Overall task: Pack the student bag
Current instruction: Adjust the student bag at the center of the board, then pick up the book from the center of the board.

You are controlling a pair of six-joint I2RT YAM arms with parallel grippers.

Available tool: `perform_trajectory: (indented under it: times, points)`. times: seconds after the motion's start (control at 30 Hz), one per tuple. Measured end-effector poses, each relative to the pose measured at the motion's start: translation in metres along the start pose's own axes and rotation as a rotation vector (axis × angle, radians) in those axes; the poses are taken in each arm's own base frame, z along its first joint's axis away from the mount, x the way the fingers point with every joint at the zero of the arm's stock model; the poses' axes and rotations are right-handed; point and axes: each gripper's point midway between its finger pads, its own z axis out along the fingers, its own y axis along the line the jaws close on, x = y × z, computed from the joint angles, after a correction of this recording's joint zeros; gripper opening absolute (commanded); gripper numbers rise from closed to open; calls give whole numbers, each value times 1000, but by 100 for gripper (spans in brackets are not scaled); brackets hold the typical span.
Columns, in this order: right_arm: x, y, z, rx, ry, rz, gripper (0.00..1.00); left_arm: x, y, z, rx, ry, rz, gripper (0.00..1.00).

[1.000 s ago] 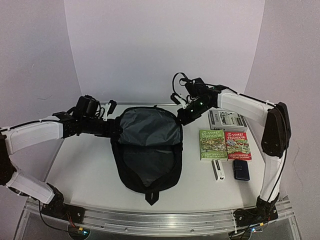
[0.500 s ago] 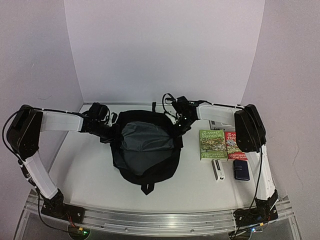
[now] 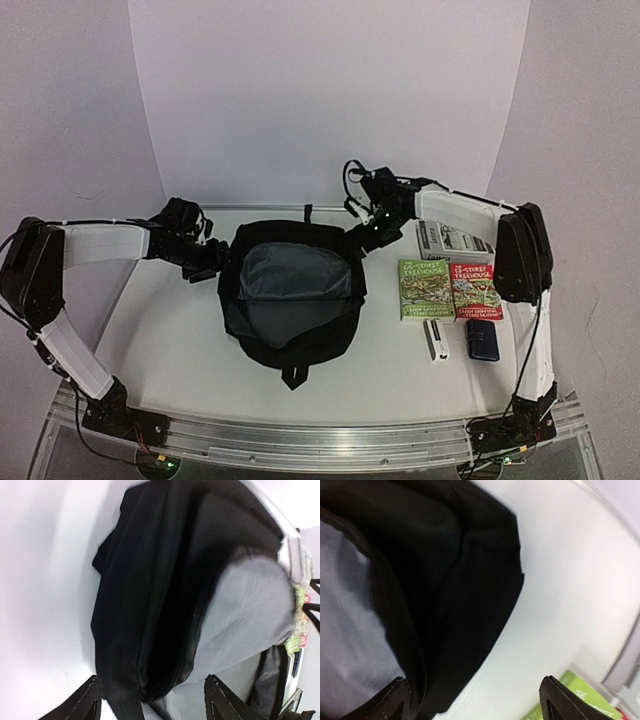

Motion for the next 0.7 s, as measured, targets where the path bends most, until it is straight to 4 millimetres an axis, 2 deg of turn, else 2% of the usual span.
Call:
perform_trajectory:
  times: [0.13,0.27,0.37,0.43,0.5,0.7]
  points:
    - [-27,-7,-60,-5,-114,16,95,-16,-14,-38,24,-87,23,81]
    - [-46,-25,-125,19,-241,38,95,-28,-31,-73,65,-159,57,92]
    - [-48,-44,-151,66,-284,53,93,-31,-38,-89,83,-184,74,99]
    - [-41,-62,-151,120,-273,61,92,-28,-39,-94,86,-177,76,100]
    - [-28,-82,-140,181,-226,73,92,-24,-40,-97,88,-164,78,100]
    - [17,-151,-81,362,-37,135,94,-9,-51,-102,79,-149,116,100]
